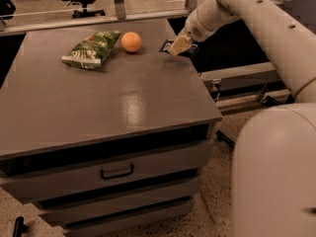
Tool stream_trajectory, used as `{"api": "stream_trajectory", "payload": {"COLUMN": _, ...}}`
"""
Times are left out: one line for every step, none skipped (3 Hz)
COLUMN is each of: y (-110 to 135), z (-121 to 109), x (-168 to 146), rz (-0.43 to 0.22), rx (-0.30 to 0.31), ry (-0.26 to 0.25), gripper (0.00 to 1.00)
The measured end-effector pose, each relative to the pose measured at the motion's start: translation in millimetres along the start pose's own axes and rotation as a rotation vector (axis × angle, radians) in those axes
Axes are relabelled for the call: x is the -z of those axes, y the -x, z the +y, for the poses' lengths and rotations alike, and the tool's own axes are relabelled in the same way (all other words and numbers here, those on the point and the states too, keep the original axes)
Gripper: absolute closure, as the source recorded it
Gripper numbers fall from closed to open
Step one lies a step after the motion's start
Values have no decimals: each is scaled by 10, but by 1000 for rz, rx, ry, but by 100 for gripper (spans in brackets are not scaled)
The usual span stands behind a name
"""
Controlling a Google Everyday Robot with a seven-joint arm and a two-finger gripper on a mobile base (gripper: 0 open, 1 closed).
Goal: Move rxbar blueberry near orange
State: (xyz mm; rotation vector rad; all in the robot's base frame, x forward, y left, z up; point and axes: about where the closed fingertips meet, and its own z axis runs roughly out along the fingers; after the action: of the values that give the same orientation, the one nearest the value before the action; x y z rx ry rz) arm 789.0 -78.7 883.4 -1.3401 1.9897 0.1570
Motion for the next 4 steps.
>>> {"api": "stream_trajectory", "payload": {"y": 100, "z": -173, "x": -188, "rz": -8, "rx": -53, "ry": -38, "gripper": 100}}
{"api": "stream_trajectory", "payload": {"y": 242, "z": -244, "x": -381, "rz": -15, "rx": -79, "ry": -51, "gripper": 100}}
{"api": "stream_trajectory", "payload": {"y": 376, "z": -237, "x": -576, "rz": -33, "rx": -85, "ry": -37, "gripper": 100}}
{"api": "stream_trajectory", "payload": {"y": 389, "z": -182, "x": -709, "rz": -33, "rx": -95, "ry": -10, "gripper": 100}}
